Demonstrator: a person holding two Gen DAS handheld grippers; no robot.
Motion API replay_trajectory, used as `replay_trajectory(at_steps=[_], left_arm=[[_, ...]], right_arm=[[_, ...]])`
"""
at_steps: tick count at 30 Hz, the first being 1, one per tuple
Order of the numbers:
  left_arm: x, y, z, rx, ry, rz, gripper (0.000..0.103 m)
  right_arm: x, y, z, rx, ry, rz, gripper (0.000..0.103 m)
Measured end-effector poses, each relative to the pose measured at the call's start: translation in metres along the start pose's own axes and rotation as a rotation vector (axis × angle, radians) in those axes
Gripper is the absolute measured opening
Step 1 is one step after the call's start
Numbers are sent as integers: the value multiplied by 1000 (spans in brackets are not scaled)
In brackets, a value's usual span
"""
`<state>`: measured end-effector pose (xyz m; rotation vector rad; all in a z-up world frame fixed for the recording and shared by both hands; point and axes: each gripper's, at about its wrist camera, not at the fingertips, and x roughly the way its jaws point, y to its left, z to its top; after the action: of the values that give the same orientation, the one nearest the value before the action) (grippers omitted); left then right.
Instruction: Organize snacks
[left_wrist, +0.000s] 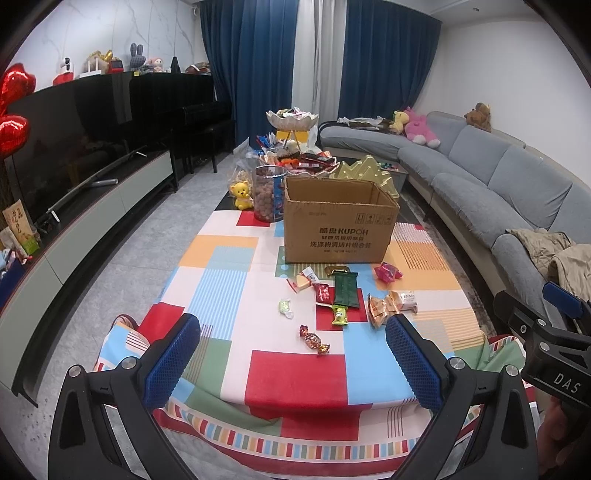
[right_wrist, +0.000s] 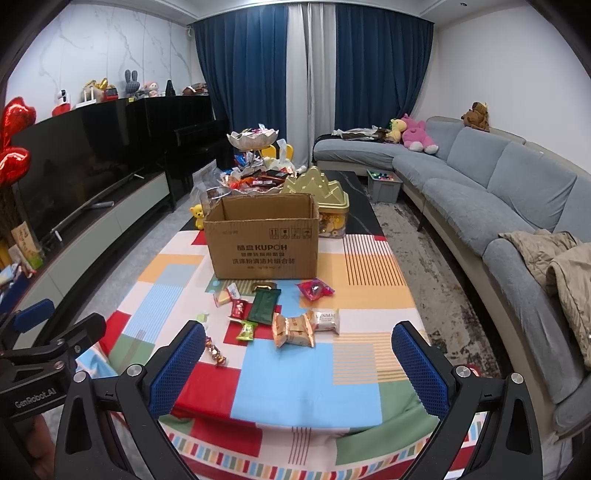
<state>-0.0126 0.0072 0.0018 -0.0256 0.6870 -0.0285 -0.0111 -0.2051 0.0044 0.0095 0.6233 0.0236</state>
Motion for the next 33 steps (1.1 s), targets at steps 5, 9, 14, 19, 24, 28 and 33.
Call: replay_trajectory(at_steps=[5,9,14,19,24,28,33], left_arm=[[0,1,0,-1,0,0,102],[0,0,0,-1,0,0,102],[0,0,1,-2,0,0,102],[-3,-2,2,4,-6,1,102],[-4,-4,3,6,-12,3,102],[-2,-5,5,7,-16,3,102],[-4,-5,5,8,-20,4,102]], right_arm=[[2,0,0,0,0,0,102],[1,0,0,0,0,1,102],[1,0,0,0,-1,0,102],[-5,-2,3,6,-20,-6,102],[-7,-4,5,9,-24,-7,102],[-7,-5,6,7,-25,-6,102],[-7,-5,7,9,-25,-8,102]])
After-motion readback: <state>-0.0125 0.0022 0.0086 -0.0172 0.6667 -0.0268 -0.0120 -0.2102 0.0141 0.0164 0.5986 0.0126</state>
